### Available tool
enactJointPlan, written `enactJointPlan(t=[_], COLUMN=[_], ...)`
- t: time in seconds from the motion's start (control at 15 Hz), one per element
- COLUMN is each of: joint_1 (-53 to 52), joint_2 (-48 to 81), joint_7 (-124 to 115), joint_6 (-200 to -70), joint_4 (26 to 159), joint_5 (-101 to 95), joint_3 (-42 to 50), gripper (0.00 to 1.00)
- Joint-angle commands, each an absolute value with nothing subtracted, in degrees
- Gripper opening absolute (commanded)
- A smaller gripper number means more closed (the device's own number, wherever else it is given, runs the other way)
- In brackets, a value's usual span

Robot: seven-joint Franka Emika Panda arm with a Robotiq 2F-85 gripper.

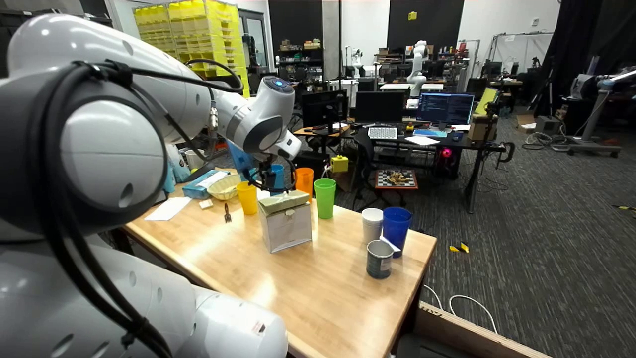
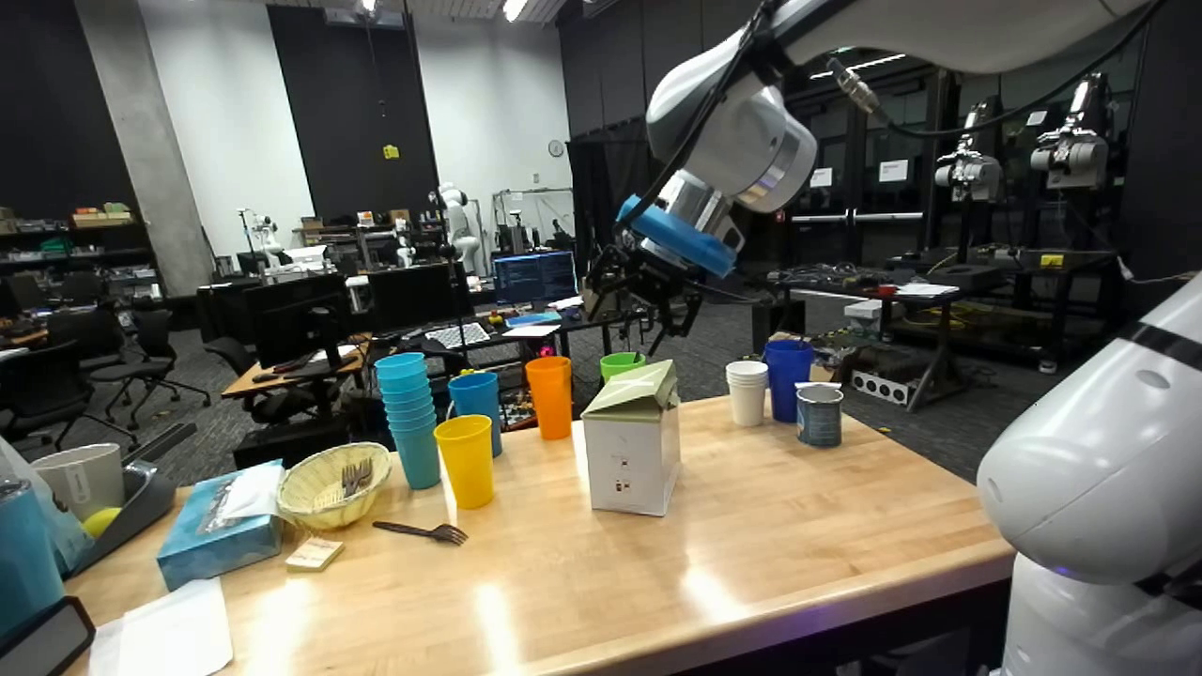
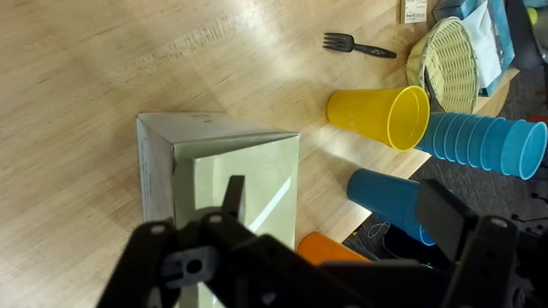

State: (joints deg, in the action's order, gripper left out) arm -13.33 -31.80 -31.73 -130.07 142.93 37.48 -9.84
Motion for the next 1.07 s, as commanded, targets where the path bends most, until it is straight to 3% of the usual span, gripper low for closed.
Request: enactJointPlan(t=[0.0,0.53,1.0], joint_1=[-11.92,-5.01,-6.15], joint_2=[-31.92,-30.36,-28.05], joint_7=[-31.24,-31.11,-29.1], joint_6=[-129.43,-132.64,-139.3], joint_4=[142.71,145.48,149.51], joint_5=[38.2,24.43,25.08], joint_3=[-10.96,-11.3,-11.05], gripper=[1.0,1.0,1.0])
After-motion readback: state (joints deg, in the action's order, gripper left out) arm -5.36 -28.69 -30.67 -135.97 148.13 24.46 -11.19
